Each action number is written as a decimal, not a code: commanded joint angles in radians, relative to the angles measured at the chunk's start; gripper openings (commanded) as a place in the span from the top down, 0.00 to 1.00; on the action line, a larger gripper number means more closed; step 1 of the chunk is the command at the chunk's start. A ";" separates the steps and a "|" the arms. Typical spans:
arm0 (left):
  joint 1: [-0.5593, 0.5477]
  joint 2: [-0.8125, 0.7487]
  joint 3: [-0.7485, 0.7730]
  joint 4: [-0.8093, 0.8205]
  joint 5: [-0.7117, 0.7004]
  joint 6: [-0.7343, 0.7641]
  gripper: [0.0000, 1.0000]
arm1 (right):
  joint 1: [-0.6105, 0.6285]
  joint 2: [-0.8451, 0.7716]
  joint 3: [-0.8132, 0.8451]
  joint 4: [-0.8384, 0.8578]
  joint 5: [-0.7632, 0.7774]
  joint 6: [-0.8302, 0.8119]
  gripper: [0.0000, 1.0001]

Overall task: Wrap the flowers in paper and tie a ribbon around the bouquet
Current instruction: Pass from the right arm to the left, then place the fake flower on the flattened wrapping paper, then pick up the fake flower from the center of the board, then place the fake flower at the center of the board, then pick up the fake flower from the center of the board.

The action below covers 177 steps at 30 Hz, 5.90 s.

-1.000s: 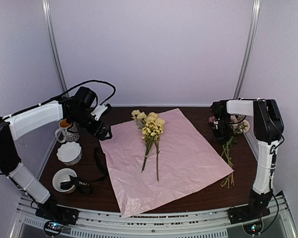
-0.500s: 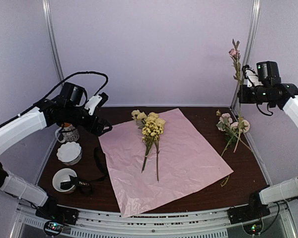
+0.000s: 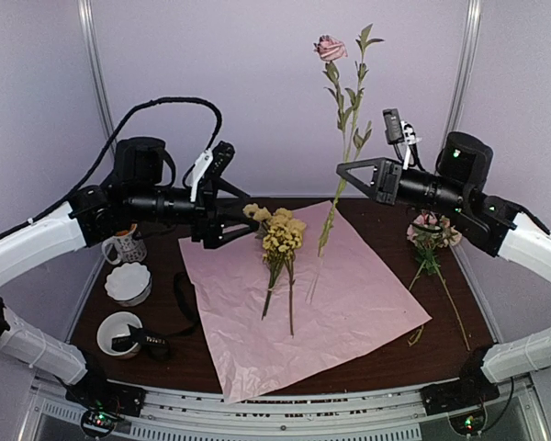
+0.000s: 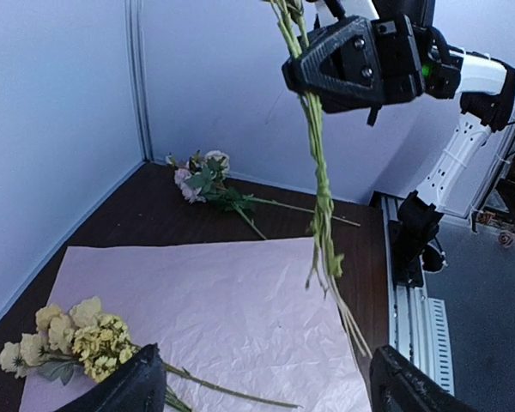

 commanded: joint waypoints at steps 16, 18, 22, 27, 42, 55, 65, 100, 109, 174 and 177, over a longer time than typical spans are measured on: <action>-0.062 0.153 0.047 0.222 0.097 -0.156 0.74 | 0.240 0.289 0.136 0.260 -0.046 0.111 1.00; -0.062 0.160 0.051 0.221 0.094 -0.162 0.80 | 0.243 0.294 0.141 0.249 -0.047 0.109 1.00; -0.062 0.163 0.048 0.231 0.070 -0.191 1.00 | 0.243 0.293 0.144 0.217 -0.045 0.096 1.00; -0.022 0.180 0.043 0.211 -0.028 -0.363 1.00 | 0.208 0.257 0.148 0.056 0.105 0.041 0.39; 0.194 0.557 -0.011 0.235 0.094 -0.767 1.00 | 0.017 0.227 0.160 -0.623 0.687 -0.009 0.00; 0.194 0.728 0.067 0.295 0.181 -0.843 0.71 | -0.416 0.285 0.072 -0.950 0.828 -0.130 0.00; 0.164 0.644 0.060 0.159 0.062 -0.747 0.26 | -0.587 0.573 0.122 -1.079 0.697 -0.284 0.00; 0.039 0.314 0.073 -0.222 -0.565 -0.271 0.09 | -0.617 0.623 0.123 -1.067 1.000 -0.411 1.00; 0.041 0.302 0.160 -0.283 -0.599 -0.182 0.08 | -0.500 0.384 0.172 -1.133 1.246 -0.349 1.00; 0.223 0.138 0.113 -0.437 -0.543 -0.008 0.02 | -0.660 0.827 0.336 -0.910 0.733 -0.102 0.18; 0.223 0.138 0.113 -0.438 -0.552 -0.005 0.02 | -0.664 0.845 0.316 -0.891 0.696 -0.098 0.27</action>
